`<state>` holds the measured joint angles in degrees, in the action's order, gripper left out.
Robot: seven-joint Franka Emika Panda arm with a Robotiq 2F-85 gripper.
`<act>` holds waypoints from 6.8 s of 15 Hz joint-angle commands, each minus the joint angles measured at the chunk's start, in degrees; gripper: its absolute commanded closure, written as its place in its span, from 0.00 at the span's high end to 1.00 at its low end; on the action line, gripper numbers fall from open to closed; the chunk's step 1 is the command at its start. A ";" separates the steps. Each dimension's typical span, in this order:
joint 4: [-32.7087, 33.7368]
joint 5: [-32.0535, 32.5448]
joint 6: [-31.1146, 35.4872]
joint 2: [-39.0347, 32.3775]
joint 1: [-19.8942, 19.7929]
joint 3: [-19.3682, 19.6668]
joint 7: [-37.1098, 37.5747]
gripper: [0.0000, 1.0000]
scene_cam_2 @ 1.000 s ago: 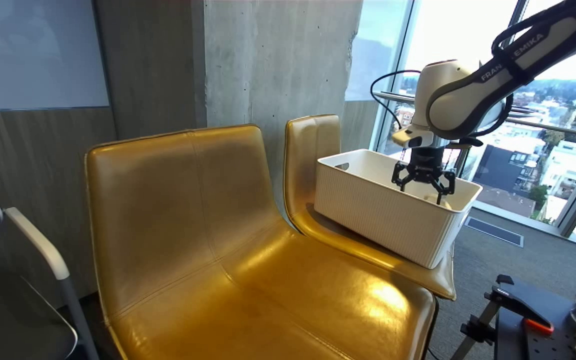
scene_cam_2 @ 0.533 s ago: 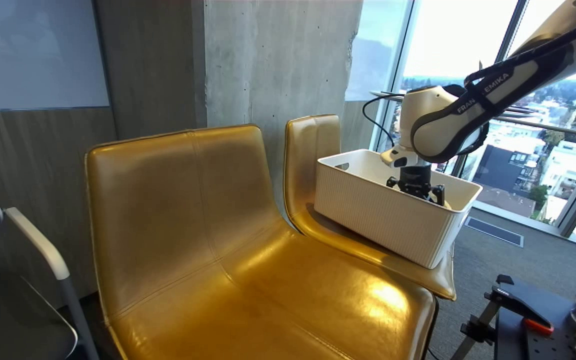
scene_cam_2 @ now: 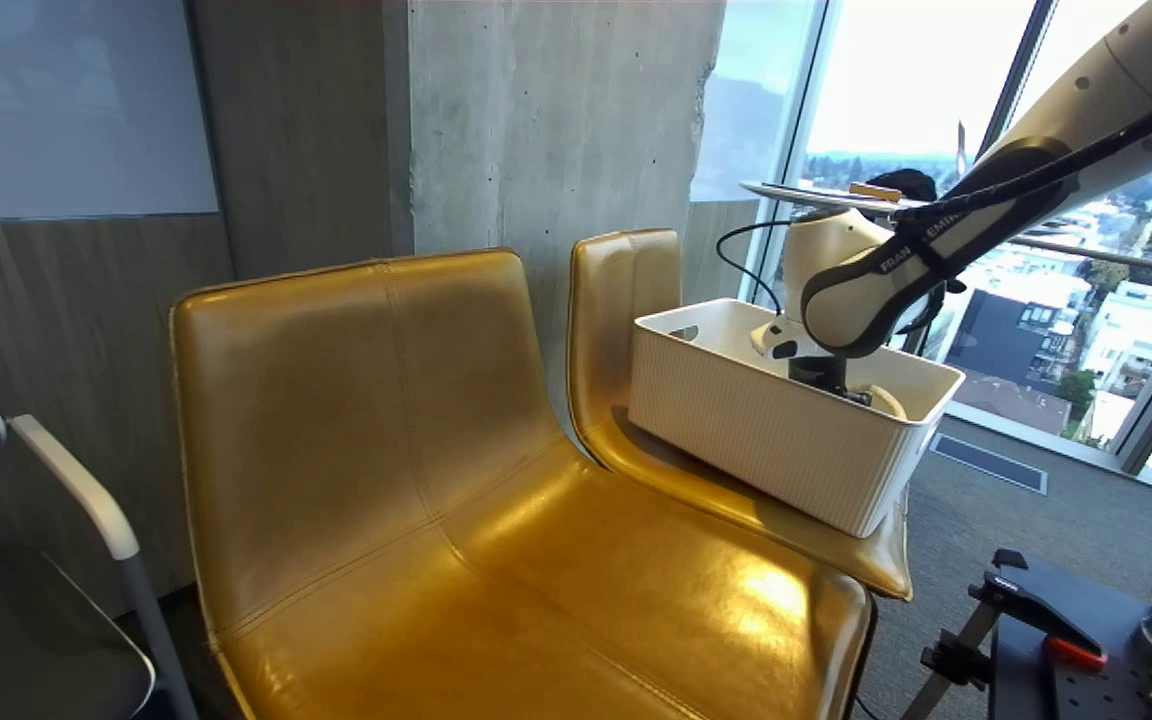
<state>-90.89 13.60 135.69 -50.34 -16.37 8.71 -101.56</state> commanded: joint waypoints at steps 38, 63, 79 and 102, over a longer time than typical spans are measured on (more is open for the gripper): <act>7.96 4.61 -15.12 -1.28 -2.52 -1.74 -5.92 1.00; 8.94 -0.49 -19.15 4.56 0.56 -3.97 -0.98 0.02; 1.57 -1.33 -20.51 30.00 8.74 -9.45 -0.96 0.02; -1.92 -2.01 -18.20 33.74 25.14 -18.95 -6.10 0.02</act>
<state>-100.08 13.49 118.76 -10.32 9.23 -10.03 -105.47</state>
